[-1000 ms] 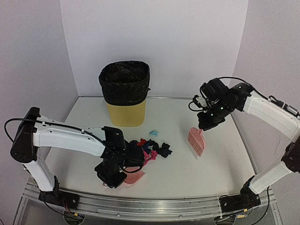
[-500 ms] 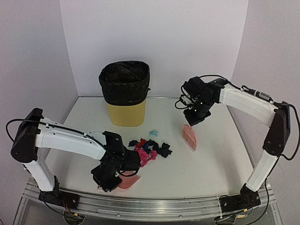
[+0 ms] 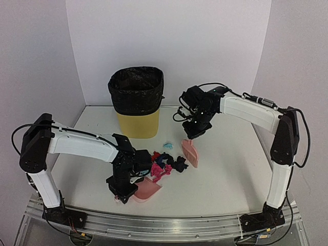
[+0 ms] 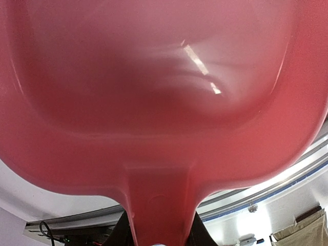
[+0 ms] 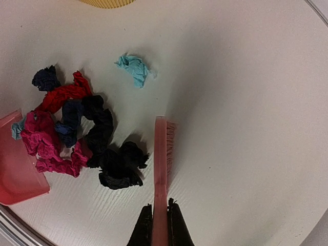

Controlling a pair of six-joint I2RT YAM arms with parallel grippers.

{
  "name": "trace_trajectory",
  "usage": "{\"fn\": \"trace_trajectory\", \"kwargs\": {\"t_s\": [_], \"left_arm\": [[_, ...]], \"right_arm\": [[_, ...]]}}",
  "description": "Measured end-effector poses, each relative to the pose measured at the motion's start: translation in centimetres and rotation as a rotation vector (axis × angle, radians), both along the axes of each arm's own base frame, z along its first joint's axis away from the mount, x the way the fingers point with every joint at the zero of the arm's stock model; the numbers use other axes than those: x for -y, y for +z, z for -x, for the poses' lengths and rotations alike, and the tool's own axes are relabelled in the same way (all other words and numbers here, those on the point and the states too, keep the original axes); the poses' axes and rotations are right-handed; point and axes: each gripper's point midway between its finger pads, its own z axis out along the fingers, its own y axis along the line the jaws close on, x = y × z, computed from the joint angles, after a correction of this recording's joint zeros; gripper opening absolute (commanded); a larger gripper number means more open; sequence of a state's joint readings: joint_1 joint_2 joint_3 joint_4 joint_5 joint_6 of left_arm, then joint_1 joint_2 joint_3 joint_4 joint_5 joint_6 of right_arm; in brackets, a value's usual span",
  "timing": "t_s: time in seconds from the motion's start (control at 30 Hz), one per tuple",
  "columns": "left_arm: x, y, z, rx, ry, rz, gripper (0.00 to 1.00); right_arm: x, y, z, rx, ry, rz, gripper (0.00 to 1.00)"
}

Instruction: Sweep away the paper scraps from the table

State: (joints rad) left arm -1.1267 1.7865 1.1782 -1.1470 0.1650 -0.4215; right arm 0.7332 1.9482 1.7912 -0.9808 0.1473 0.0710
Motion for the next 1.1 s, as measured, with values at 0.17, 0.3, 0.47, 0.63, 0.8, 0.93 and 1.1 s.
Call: {"fn": "trace_trajectory", "kwargs": {"t_s": [0.17,0.3,0.47,0.63,0.8,0.93,1.1], "left_arm": [[0.3,-0.4,-0.1,-0.005,-0.018,0.000,0.00],[1.1,-0.5,-0.5,0.004,-0.031,0.023,0.00],[1.6,-0.8,-0.7,0.005,-0.040,0.028,0.00],[2.4,-0.9,-1.1,0.014,-0.051,0.050,0.00],[2.8,-0.9,-1.3,0.021,-0.054,0.065,0.00],[3.1,-1.0,-1.5,0.029,-0.053,0.078,0.00],[3.6,-1.0,-1.8,0.042,-0.052,0.099,0.00]], "right_arm": [[-1.6,0.1,0.9,-0.032,-0.007,-0.052,0.00],[-3.1,0.2,2.3,-0.068,0.002,-0.090,0.00],[-6.0,0.2,4.2,-0.099,0.048,-0.126,0.00],[-8.7,0.1,5.5,-0.114,0.081,-0.155,0.00],[-10.1,0.3,6.8,-0.126,0.100,-0.174,0.00],[-10.7,0.3,7.6,-0.130,0.116,-0.177,0.00],[-10.9,0.4,8.1,-0.128,0.119,-0.177,0.00]]}}
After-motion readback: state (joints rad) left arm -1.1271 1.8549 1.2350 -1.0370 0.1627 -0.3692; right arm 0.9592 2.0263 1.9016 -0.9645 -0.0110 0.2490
